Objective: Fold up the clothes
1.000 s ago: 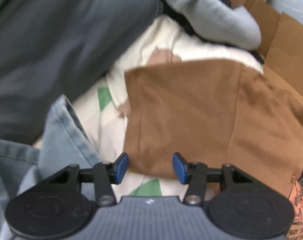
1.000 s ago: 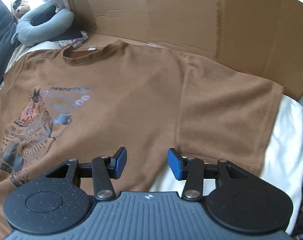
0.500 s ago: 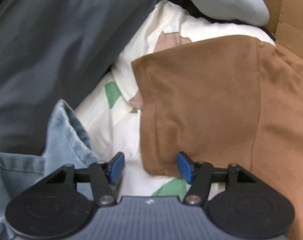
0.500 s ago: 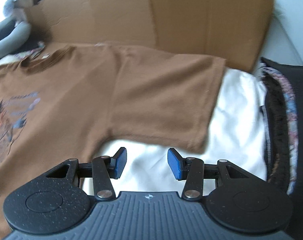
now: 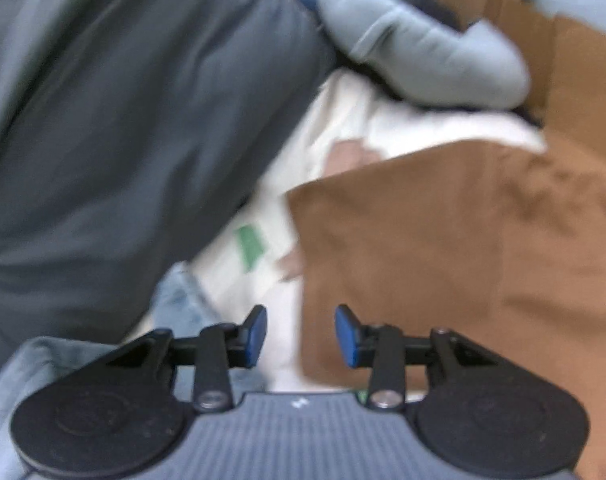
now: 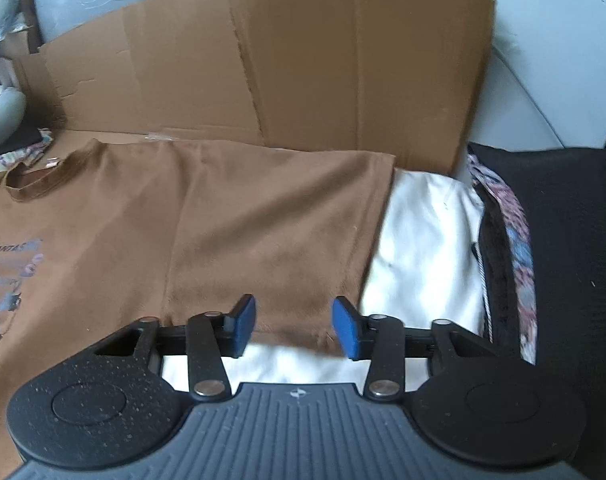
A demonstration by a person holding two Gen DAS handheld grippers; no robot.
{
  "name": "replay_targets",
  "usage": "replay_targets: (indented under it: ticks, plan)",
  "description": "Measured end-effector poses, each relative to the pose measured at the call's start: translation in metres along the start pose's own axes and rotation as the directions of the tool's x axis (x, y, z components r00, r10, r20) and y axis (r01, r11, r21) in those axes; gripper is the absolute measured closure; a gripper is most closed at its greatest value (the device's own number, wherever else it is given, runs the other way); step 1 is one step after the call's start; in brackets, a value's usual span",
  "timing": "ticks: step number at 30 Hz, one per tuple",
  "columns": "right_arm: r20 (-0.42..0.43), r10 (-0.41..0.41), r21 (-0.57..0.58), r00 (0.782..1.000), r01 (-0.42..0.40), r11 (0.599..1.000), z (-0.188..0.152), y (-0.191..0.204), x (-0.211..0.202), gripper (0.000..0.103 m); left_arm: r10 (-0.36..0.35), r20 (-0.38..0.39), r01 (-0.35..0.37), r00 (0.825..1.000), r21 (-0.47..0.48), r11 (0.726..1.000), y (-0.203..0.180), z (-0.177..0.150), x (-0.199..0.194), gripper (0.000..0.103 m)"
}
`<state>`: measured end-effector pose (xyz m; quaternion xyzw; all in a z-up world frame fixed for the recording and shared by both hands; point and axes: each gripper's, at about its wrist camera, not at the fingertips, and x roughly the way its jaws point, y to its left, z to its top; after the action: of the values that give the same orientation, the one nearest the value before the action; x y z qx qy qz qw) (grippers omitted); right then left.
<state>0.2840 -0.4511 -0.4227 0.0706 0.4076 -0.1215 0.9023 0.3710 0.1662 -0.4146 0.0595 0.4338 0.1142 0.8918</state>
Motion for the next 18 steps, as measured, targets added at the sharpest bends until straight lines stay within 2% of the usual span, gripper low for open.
replay_targets:
  ticks: [2,5,8,10,14,18]
  plan:
    - [-0.004,0.007,-0.019,1.0,-0.007,1.0,0.003,0.005,0.004,0.067,-0.053,0.005,0.053,0.999,-0.004,0.999,-0.008,-0.003,0.002,0.062]
    - [-0.01,0.008,-0.045,1.0,-0.008,0.999,0.005,0.012,0.013,0.067,-0.057,-0.031,0.057,0.998,-0.01,0.998,-0.017,-0.011,0.016,0.061]
    - [-0.044,-0.014,-0.051,0.999,0.012,0.999,0.001,0.014,0.023,0.067,-0.007,-0.082,0.003,0.997,-0.052,0.999,-0.01,-0.019,0.036,0.06]
    - [-0.073,-0.042,-0.051,0.996,0.038,0.998,-0.002,0.013,0.03,0.067,0.014,-0.091,-0.02,0.996,-0.072,0.997,-0.003,-0.023,0.044,0.044]
    - [-0.082,-0.068,-0.056,0.994,0.063,0.996,-0.009,0.008,0.028,0.069,0.012,-0.09,-0.018,0.996,-0.073,0.997,0.005,-0.023,0.043,0.046]
    - [-0.088,-0.092,-0.017,0.992,0.091,0.996,-0.013,-0.001,0.023,0.069,0.043,-0.101,-0.049,0.994,-0.055,0.997,0.006,-0.016,0.035,0.054]
